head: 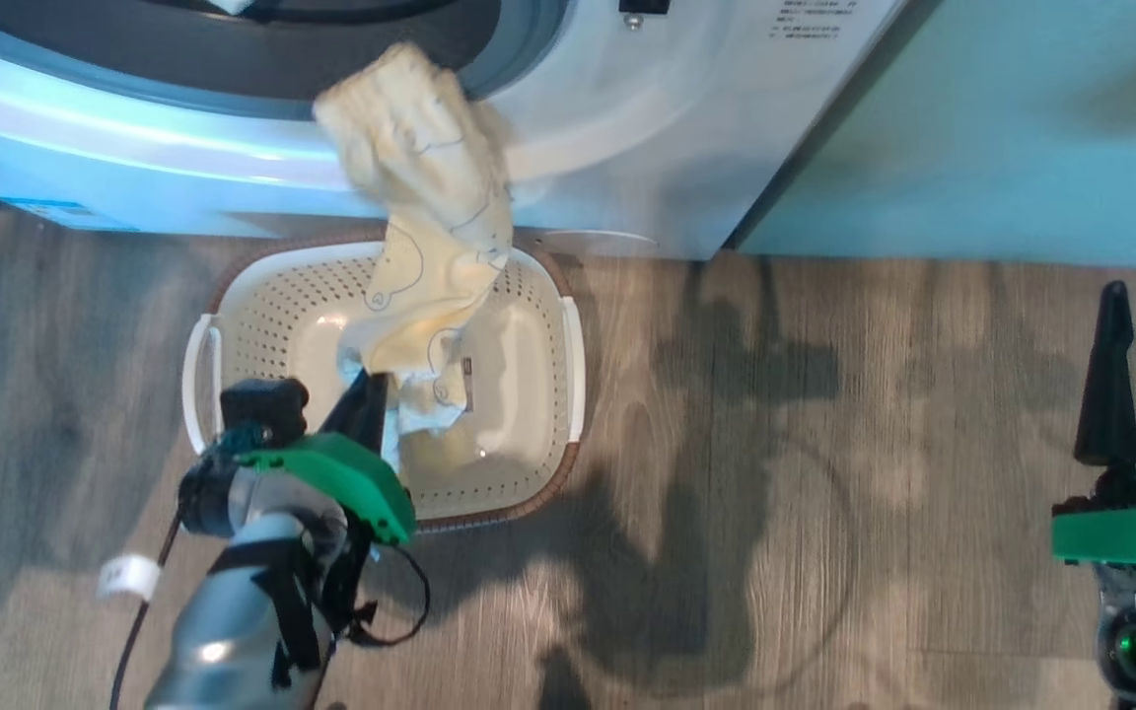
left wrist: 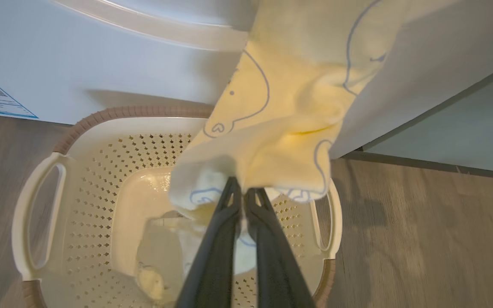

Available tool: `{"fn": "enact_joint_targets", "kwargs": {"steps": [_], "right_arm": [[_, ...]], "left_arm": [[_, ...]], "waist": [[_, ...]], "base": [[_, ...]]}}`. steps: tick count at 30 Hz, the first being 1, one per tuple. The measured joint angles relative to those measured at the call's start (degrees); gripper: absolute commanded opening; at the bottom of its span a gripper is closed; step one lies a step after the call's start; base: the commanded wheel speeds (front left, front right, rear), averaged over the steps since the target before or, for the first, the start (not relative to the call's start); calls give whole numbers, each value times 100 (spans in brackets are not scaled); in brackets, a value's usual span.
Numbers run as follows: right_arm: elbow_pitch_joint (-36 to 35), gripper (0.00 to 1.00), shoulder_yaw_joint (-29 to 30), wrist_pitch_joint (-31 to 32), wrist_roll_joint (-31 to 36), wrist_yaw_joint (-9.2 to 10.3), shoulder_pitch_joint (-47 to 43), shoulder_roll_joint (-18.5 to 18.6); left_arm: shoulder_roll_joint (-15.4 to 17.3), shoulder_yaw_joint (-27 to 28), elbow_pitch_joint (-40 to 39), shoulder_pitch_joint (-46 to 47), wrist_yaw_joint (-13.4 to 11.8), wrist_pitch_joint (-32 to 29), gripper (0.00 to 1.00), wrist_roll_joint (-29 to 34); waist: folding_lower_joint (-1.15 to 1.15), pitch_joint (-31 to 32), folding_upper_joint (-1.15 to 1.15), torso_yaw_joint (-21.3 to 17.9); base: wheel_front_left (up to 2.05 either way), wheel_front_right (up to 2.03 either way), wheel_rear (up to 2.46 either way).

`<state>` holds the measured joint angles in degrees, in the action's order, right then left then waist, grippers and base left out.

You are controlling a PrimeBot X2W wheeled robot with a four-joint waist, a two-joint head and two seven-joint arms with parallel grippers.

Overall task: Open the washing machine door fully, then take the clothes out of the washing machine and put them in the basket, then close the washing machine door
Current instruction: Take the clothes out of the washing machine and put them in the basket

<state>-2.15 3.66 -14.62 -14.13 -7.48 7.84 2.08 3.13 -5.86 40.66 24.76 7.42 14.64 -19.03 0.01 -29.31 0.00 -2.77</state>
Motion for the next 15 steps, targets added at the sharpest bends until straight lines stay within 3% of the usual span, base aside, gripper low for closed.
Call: {"fn": "enact_joint_targets", "kwargs": {"steps": [2,15], "right_arm": [[-1,100,-10,0,0,0,64,-1],[-45,100,48,-1,0,0,207,0]], "left_arm": [[21,-58,327,250,0,0,100,-116],[110,-356,1444,987,1,0,100,-604]], "waist": [[0,-90,0,-34],[0,-376,0,-103]], "base": [[0,0,0],[0,0,0]]}}
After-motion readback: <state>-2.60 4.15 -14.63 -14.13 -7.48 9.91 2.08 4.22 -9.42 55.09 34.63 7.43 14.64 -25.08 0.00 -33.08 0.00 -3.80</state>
